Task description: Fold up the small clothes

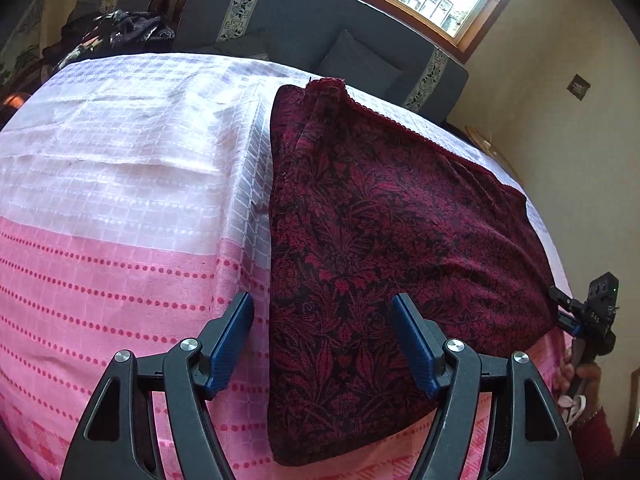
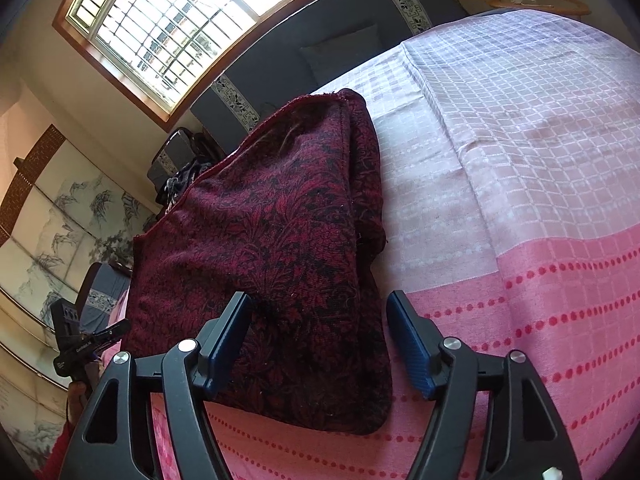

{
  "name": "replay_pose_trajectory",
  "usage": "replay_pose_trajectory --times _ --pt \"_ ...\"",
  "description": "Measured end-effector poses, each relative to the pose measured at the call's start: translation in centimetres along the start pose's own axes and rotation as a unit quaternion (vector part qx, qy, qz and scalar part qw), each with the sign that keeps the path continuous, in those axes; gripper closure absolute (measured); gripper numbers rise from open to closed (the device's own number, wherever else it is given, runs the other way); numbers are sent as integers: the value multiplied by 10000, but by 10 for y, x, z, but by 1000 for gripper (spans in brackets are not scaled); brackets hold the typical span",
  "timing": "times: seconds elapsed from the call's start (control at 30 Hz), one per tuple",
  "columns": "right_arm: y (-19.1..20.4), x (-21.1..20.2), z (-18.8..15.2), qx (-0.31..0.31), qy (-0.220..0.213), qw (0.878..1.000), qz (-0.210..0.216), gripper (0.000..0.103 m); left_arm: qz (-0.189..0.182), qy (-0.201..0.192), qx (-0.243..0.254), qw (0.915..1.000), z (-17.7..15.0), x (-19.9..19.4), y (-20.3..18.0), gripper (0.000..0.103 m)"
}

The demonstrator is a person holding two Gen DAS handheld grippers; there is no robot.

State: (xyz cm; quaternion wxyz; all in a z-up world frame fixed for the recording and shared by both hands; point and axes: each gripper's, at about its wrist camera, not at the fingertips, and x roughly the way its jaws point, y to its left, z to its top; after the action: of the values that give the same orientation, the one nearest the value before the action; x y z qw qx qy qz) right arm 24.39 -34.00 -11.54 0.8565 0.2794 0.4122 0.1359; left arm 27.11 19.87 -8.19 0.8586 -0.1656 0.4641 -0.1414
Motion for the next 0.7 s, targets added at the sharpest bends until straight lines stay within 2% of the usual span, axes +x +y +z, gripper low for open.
replay_pose_trajectory --times 0.07,0.17,0.27,0.43,0.7 --pt "1 0 -1 1 -9 10000 8 35 -89 82 -93 9999 8 5 8 32" --pt "2 0 -1 -35 -15 10000 -8 34 -442 237 -140 9986 21 14 16 32" --pt "5 1 -2 -67 -28 10000 -31 32 -439 365 -177 9982 35 26 21 32" --pt "7 1 -3 -65 -52 10000 -39 31 -670 410 -279 9965 58 46 25 32" --pt "1 1 -2 67 -83 9999 121 29 -1429 714 -317 9866 91 74 29 30"
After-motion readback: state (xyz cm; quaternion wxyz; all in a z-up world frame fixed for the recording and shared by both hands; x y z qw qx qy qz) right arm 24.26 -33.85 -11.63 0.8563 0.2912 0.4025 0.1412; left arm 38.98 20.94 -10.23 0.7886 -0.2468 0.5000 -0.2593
